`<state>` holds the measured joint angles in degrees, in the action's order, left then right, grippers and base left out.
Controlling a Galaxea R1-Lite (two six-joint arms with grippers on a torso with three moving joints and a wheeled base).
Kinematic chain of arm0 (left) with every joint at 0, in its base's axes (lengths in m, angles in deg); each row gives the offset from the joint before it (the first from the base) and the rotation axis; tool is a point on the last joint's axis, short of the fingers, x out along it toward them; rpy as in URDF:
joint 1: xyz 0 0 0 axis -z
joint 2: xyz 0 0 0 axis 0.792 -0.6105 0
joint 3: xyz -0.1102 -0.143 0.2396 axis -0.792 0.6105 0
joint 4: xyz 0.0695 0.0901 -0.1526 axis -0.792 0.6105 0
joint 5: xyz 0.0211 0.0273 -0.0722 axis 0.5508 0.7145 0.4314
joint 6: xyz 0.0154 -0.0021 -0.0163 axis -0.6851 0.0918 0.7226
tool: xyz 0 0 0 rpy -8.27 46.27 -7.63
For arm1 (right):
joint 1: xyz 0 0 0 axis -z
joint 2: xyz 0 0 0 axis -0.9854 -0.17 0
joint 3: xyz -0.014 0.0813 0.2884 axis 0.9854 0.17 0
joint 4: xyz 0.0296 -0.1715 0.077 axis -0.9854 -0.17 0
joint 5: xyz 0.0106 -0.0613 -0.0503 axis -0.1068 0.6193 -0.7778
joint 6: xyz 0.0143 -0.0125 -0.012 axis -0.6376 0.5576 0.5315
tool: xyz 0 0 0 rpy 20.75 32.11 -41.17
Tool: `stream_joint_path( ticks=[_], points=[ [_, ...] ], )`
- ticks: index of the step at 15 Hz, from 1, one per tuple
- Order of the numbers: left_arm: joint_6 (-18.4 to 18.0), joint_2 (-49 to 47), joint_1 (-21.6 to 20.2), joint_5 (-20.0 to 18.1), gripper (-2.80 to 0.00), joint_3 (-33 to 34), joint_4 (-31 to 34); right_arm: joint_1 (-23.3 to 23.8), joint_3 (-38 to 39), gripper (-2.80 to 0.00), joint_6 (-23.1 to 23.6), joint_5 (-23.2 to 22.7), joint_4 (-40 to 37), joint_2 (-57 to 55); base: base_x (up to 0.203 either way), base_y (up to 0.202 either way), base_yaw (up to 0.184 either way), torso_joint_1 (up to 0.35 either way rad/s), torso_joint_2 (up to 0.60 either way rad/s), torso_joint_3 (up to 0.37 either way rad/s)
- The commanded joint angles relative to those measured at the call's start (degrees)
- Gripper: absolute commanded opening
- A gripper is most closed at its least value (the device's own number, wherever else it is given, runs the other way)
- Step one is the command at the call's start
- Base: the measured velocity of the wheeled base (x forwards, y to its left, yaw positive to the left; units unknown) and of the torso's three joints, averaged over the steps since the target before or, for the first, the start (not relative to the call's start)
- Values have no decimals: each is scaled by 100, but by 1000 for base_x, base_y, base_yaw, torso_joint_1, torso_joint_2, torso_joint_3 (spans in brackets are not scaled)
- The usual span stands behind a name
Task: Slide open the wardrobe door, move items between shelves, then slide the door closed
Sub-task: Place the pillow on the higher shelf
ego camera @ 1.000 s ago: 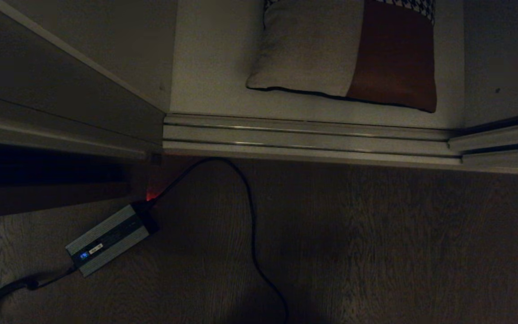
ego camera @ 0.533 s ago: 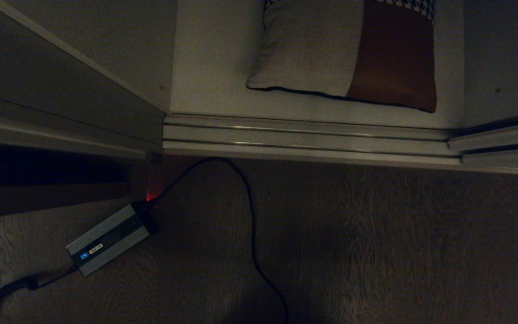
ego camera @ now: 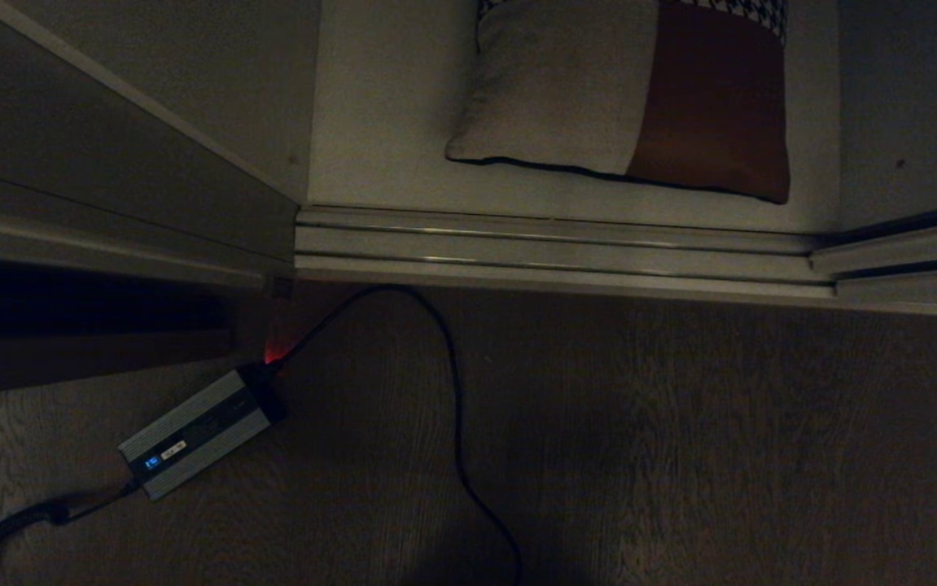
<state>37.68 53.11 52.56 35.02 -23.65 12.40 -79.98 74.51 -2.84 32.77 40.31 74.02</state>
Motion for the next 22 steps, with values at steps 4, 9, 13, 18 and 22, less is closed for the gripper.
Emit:
stream_joint_path(
  ticks=[4, 9, 13, 18, 22],
  points=[
    [-2, -11, -1, 0, -280, 0, -1, 4, 20, -280, 0, 0, 9, 11, 0, 0, 0, 0, 0, 0],
    [-2, -11, -1, 0, -280, 0, -1, 4, 23, -280, 0, 0, 9, 11, 0, 0, 0, 0, 0, 0],
    [-2, -11, -1, 0, -280, 0, -1, 4, 20, -280, 0, 0, 9, 11, 0, 0, 0, 0, 0, 0],
    [-93, -11, -1, 0, -280, 0, 17, 4, 20, -280, 0, 0, 9, 11, 0, 0, 0, 0, 0, 0],
    [-55, -11, -1, 17, -280, 0, 17, 4, 29, -280, 0, 0, 9, 11, 0, 0, 0, 0, 0, 0]
  ],
)
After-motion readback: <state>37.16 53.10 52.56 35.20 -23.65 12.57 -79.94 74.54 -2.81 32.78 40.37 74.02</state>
